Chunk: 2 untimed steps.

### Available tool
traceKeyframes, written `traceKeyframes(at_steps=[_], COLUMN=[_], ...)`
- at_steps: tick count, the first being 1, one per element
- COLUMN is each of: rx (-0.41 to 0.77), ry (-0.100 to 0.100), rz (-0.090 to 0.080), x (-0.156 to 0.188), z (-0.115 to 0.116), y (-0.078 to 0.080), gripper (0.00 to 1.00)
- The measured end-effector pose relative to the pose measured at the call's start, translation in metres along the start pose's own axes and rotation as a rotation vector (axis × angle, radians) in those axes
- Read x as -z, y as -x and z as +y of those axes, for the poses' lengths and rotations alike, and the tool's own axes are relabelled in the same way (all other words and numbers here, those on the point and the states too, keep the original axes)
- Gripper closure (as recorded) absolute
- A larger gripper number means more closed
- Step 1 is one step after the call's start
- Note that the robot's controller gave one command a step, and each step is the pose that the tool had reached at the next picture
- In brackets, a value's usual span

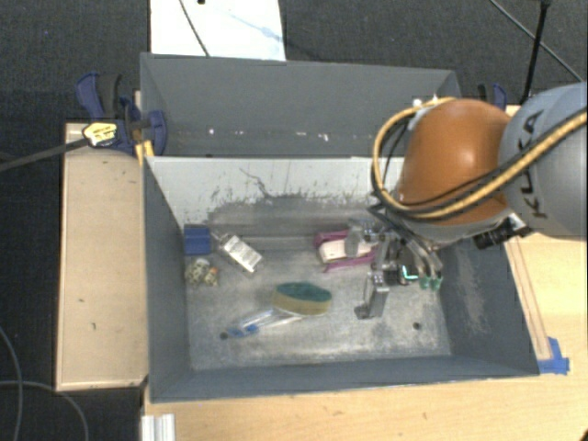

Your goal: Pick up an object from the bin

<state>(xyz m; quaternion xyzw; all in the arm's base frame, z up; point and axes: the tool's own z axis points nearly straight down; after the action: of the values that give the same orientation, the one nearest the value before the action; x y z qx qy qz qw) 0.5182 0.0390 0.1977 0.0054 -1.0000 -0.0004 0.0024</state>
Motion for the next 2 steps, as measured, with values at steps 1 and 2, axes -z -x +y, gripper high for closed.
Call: traceKeyframes(at_steps=[1, 2], rx=[0.093, -0.212], ry=[-0.001, 0.001], rz=[0.000, -0.012], x=[-0.131, -0.096], z=[0.011, 0.011], y=[0.044, 0.054], gripper=[0.00, 0.00])
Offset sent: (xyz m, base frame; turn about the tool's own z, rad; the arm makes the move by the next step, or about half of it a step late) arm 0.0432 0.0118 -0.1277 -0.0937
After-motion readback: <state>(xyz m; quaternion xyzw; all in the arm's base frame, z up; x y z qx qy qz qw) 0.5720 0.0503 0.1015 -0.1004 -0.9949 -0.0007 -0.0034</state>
